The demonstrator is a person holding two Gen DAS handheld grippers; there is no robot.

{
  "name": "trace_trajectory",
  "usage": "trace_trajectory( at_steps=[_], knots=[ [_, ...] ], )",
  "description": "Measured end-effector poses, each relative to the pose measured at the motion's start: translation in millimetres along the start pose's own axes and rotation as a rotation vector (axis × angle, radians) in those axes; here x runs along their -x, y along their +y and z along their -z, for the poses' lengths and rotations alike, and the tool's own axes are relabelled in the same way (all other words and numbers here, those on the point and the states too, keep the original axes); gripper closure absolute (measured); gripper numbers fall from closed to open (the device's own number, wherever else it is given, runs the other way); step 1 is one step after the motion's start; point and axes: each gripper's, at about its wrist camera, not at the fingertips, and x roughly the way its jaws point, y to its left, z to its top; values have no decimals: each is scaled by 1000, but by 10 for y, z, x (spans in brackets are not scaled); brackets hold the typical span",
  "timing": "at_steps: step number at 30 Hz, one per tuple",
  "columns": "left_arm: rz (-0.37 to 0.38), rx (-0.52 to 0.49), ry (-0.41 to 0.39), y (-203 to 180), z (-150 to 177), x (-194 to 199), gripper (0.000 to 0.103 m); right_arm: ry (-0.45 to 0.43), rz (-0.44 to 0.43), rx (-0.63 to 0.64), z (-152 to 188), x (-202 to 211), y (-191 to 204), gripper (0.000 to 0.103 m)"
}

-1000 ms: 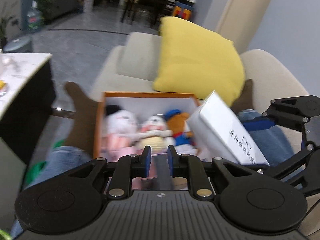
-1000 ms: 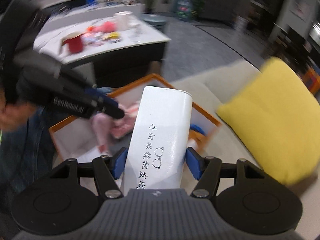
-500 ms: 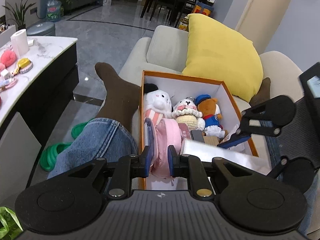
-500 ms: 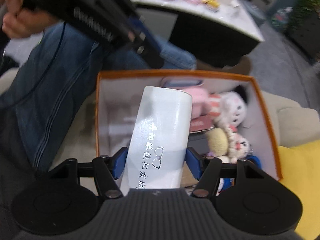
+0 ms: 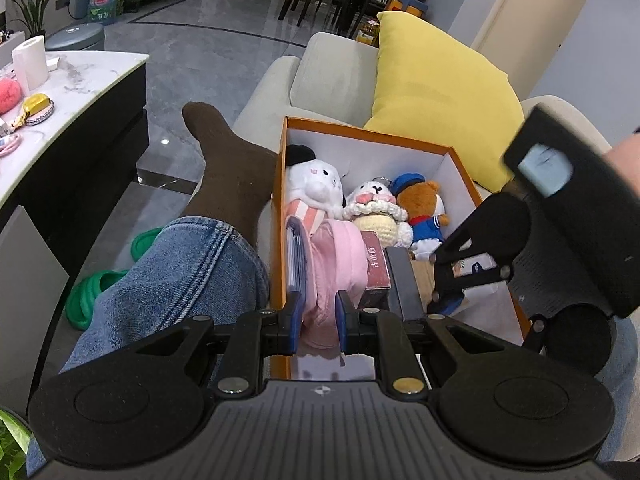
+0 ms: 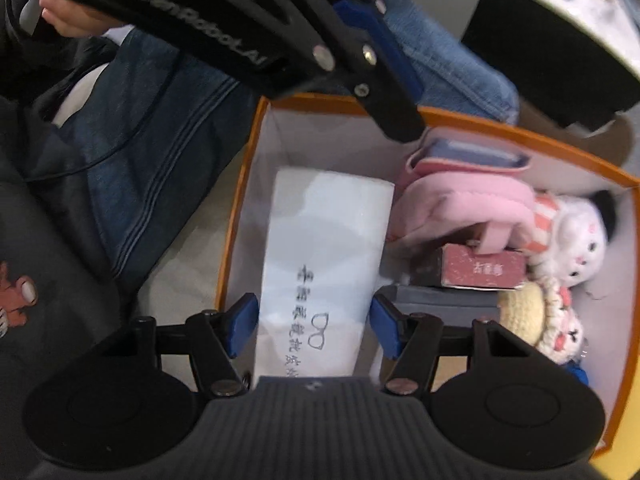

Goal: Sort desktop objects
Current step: 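Set the white glasses box upright in the box and open right tool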

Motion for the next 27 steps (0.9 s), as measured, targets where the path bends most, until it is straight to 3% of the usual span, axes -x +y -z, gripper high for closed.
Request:
trace_trajectory(
  at_steps=[6, 10, 27],
  knots=[
    [1, 11, 0, 38, -24, -29, 84, 92, -79, 15, -48, -227, -103, 41],
    [5, 4, 16, 37, -9, -71, 84, 90, -119, 9, -74, -267, -121, 41],
    [-25, -30, 42, -79, 22, -38, 78, 72, -93, -32, -55, -233, -28, 41]
  ],
)
